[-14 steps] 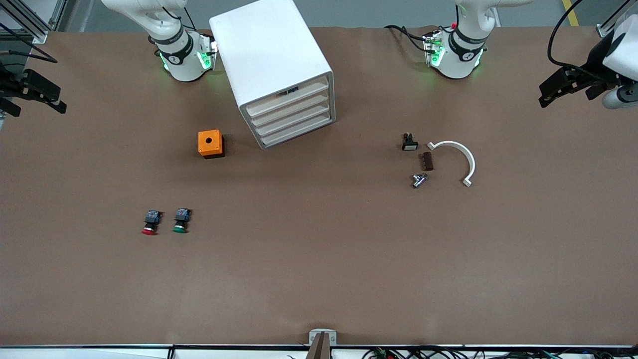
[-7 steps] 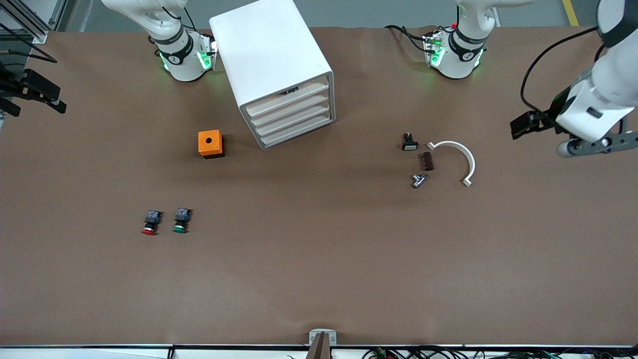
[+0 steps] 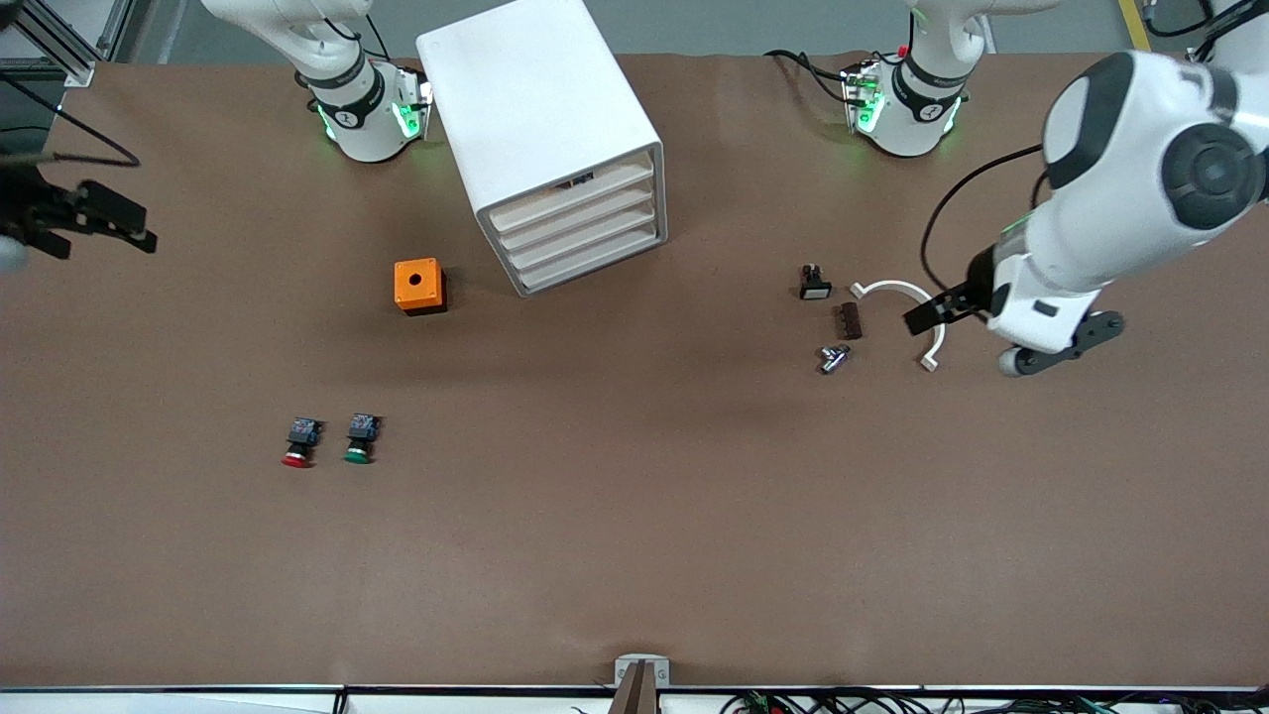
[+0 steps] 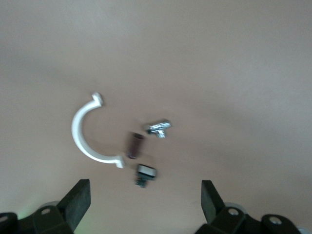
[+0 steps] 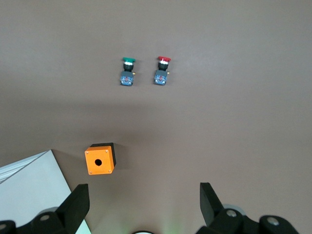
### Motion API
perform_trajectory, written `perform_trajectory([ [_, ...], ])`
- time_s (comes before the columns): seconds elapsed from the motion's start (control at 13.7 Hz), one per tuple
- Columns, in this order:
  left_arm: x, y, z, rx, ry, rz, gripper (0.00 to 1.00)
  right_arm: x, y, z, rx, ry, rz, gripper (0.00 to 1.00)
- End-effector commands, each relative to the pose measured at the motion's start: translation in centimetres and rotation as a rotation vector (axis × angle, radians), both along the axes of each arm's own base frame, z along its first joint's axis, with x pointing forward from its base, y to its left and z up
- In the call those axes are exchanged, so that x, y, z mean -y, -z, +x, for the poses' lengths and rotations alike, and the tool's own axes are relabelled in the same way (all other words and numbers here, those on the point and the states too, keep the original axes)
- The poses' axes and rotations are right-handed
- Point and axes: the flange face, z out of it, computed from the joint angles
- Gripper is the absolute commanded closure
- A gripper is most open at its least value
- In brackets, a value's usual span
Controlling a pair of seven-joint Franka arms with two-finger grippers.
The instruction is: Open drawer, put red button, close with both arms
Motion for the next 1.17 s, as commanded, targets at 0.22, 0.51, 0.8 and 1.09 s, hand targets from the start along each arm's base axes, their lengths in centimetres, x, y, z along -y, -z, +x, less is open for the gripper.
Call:
perform_trajectory([
  [0.22,11.0,7.3,-0.1,-0.116,-0.348,-0.009,0.0,2.0,5.8,4.7,-0.026,0.019,-0.029,0.0],
  [0.51,16.7,11.2,-0.7,-0.222,-0.622,0.057,0.0,0.7,10.2,6.8,-0.023,0.139,-0.038,0.0],
  [0.8,20.4,13.7,-3.0,-0.411,-0.835,0.076,0.0,-1.0,19.6,7.9,0.045,0.182,-0.04,0.0],
  [1.09,24.4,17.0,-5.6,-0.648,-1.043,0.127,0.0,-0.9,28.8,7.6,0.121,0.187,-0.044,0.0],
])
